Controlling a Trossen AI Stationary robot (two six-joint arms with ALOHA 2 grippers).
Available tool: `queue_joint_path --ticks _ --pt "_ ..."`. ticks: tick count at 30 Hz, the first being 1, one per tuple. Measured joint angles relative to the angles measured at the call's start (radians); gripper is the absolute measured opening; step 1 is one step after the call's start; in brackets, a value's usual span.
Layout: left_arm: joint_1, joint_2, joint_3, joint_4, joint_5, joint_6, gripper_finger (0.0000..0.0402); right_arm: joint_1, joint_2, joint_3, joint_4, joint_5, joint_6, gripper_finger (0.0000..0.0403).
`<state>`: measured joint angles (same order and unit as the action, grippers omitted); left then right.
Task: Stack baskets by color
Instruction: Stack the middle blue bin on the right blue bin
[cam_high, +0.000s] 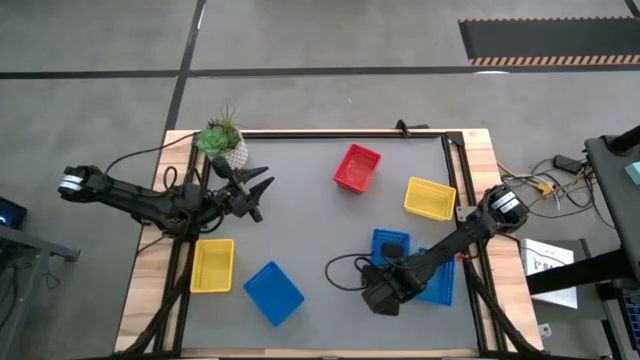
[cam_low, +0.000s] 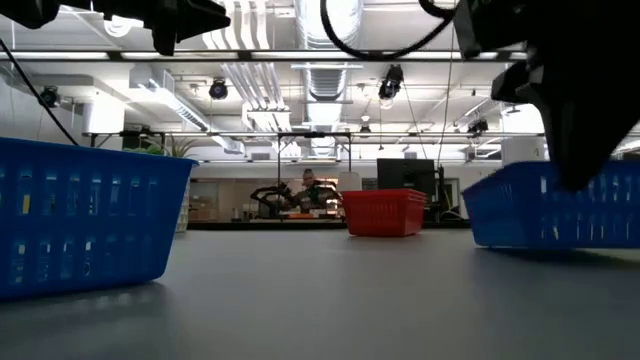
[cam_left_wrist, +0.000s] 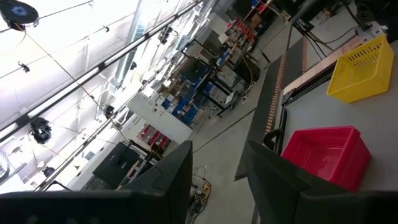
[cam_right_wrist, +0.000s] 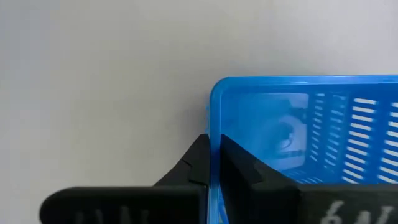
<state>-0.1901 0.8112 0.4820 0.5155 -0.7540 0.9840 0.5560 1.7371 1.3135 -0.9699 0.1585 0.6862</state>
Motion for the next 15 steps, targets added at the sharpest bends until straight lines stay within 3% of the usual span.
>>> queue_joint_path --ticks 6,15 --pt "0.000 0.000 0.000 0.000 0.000 0.000 0.0130 0.000 -0.001 0.123 -0.121 0.011 0.002 0.0010" --pt "0.000 0.000 0.000 0.000 0.000 0.001 0.0130 0.074 -0.002 0.373 -0.474 0.096 0.128 0.0009"
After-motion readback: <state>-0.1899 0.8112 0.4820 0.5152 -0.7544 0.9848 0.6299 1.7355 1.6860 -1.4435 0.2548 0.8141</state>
